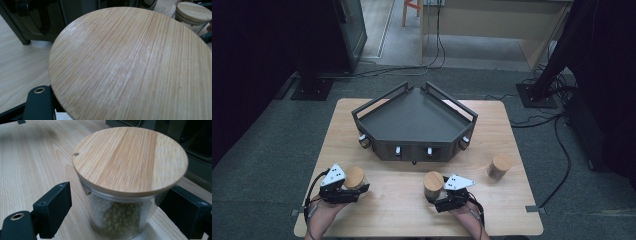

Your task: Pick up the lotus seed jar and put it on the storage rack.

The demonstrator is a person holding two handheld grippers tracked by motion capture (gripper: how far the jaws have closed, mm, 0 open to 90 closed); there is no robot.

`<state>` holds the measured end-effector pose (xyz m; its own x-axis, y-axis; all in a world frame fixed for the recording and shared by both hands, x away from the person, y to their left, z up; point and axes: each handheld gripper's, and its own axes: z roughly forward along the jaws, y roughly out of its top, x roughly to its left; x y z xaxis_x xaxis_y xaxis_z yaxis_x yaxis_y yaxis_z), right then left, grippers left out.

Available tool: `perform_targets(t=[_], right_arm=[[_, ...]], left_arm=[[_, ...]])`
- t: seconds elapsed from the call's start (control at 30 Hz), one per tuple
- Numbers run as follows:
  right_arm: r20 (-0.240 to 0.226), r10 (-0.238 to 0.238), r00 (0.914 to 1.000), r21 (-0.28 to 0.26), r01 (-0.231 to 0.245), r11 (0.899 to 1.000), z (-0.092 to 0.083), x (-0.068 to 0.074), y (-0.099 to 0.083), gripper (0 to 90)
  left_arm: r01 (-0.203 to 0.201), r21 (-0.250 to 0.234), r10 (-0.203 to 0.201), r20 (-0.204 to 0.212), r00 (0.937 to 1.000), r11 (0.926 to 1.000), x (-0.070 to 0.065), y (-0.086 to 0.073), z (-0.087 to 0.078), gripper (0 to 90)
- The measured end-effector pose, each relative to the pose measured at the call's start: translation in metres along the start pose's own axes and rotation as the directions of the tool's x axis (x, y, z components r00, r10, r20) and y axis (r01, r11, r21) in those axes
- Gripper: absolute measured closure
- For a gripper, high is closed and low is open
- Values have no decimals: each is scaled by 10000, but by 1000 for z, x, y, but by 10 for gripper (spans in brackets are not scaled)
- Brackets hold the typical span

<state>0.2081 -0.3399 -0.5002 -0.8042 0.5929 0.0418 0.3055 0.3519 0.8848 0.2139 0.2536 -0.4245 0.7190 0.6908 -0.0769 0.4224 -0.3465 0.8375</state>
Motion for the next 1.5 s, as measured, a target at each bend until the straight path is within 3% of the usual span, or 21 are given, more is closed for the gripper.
perform_targets(t=[0.4, 0.7, 0.93, 1.5], right_arm=[[-35, 4, 10000, -32, -4, 10000, -1, -1, 0, 117], [-38, 17, 10000, -58, -17, 10000, -2, -1, 0, 117], [-66, 14, 10000, -46, -14, 10000, -1, -1, 0, 117], [-155, 39, 9999, 2, -39, 10000, -1, -2, 1, 117]], left_arm=[[-143, -149, 148, 342, 9993, 9998, 5, 29, 2, 254], [-264, 75, 262, 301, 9992, 9996, 7, 51, 2, 254], [-660, 162, 658, 106, 9978, 9977, 7, 71, 4, 253], [-701, 68, 699, 302, 9971, 9975, 19, 102, 11, 254]])
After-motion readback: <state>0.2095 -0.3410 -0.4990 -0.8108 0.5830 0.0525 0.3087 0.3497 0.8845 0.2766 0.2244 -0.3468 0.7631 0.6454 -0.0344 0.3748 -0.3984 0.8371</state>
